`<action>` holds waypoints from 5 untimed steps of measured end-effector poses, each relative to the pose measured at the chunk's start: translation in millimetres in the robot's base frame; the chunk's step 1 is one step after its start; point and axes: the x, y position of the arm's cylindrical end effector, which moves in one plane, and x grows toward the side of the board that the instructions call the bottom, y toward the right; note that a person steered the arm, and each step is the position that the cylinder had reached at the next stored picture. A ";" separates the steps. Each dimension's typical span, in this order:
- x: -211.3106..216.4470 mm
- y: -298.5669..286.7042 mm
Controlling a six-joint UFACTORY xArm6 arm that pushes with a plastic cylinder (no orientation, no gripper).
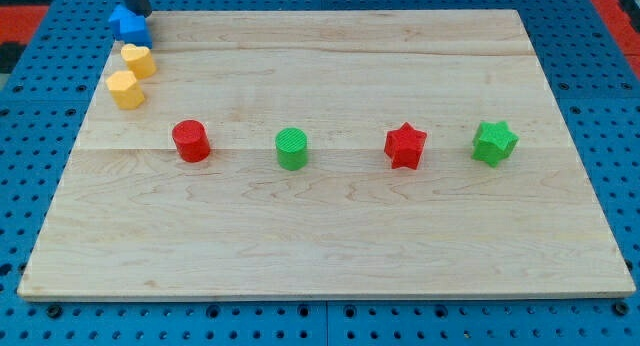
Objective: Push the blue cube above to the yellow heart
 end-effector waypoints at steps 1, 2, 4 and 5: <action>11.8 -0.6; 35.7 -0.1; 45.0 13.0; 47.4 14.6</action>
